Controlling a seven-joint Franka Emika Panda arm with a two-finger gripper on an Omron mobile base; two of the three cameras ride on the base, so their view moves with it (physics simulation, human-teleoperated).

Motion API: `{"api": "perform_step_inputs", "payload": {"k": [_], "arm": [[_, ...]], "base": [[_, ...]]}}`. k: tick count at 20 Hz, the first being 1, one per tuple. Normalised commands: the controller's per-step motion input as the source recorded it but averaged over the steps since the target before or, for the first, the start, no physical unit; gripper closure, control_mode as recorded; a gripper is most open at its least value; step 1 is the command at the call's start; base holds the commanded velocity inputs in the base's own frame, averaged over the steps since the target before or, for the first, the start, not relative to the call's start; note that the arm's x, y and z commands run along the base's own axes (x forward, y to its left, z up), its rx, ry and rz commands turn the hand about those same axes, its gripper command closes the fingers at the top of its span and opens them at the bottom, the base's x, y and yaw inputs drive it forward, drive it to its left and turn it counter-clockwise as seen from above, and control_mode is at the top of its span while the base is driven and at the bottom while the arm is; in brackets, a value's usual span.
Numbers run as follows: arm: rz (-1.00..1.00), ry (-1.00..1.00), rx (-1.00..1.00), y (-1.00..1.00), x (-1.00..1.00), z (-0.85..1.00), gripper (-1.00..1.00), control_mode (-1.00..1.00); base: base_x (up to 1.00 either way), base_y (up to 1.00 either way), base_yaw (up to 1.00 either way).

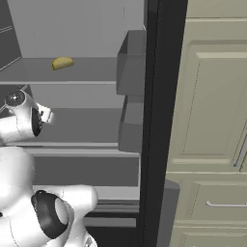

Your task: Pick the egg and butter from the fridge and place them by the bowl for mixing.

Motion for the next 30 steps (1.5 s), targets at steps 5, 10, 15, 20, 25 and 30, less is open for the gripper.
{"api": "perform_step_inputs", "payload": {"k": [5,10,15,20,25,30], "arm": [[-0.04,0.28,-0.06,0.0,-1.0,0.96,1.0,-1.0],[-0.04,0.19,-0.14,0.0,-1.0,0.79,1.0,-1.0],[0.0,-0.02,-0.13,-0.04,-1.0,0.88,1.0,-1.0],[0.0,-0.44,-0.22,-0.12,-0.99,0.76,1.0,-1.0],[0.08,-0.78,-0.17,-0.41,-0.92,0.24,1.0,-1.0],[0.03,-0.23,-0.06,-0.04,-0.13,-0.13,1.0,-1.0]], "base": [[0.0,0.0,0.0],[0.0,0.0,0.0],[0.0,0.0,0.0],[0.0,0.0,0.0],[0.0,0.0,0.0],[0.0,0.0,0.0]]}}
